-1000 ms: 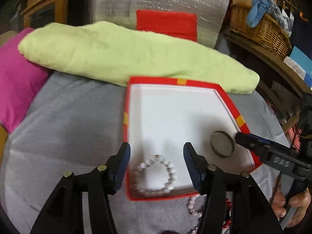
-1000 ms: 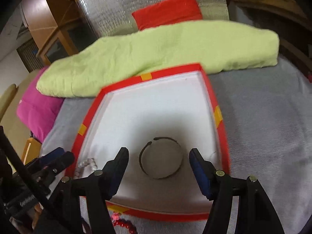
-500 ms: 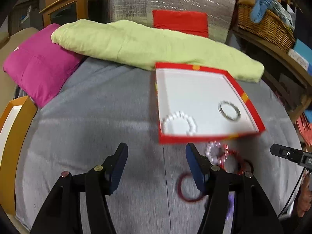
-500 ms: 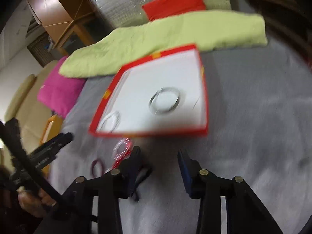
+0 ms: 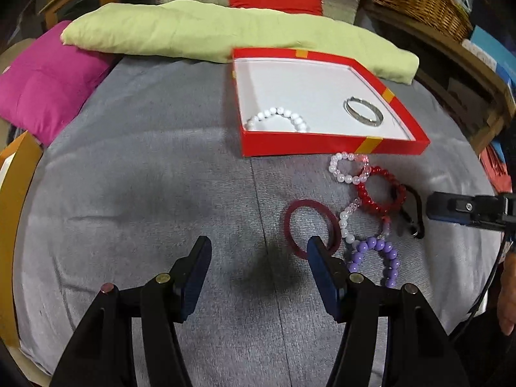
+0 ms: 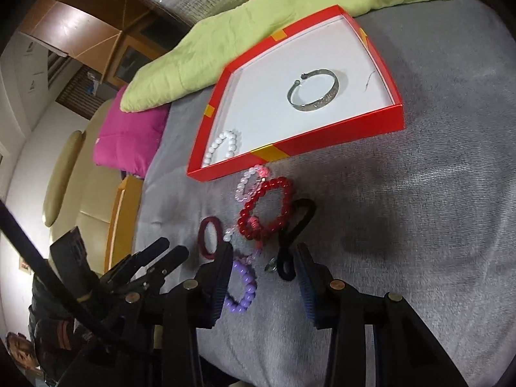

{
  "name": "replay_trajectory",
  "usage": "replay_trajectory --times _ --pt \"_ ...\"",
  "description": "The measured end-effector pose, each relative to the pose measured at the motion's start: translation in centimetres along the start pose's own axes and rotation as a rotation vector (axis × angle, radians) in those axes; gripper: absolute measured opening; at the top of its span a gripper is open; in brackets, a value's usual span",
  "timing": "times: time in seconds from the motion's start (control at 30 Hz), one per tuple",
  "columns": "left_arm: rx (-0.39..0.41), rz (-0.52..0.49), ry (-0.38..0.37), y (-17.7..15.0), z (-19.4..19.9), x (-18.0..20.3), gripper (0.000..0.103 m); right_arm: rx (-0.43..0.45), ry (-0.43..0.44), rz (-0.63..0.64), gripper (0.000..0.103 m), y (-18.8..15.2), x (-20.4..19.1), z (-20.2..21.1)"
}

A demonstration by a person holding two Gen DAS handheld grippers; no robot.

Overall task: Organize jewelry
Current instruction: 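Grasp the maroon bangle with the left tool while the right tool grasps the black hair tie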

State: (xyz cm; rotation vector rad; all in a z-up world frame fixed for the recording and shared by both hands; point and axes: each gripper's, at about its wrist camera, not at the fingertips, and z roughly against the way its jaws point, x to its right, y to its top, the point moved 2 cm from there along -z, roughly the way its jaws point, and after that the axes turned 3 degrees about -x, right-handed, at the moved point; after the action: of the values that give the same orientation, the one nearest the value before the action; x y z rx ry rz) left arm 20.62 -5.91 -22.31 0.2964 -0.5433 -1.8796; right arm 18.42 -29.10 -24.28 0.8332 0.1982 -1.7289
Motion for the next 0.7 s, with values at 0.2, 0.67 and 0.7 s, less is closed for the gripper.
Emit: replay_trajectory --times 0.2,0.67,0.7 --pt "-0.016 -0.035 -0.014 1.0 -1.3 0.9 0.060 -0.037 -0.035 -0.003 0.006 0.3 0.2 -1.7" --pt "0.017 -0.054 0.014 2.4 -2.1 1.0 0.005 0.067 -0.034 -0.043 0.006 1.4 2.1 2.3" --pt "0.032 -0.053 0.011 2.6 -1.8 1.0 0.005 0.069 -0.032 -0.045 0.006 1.4 2.2 2.5"
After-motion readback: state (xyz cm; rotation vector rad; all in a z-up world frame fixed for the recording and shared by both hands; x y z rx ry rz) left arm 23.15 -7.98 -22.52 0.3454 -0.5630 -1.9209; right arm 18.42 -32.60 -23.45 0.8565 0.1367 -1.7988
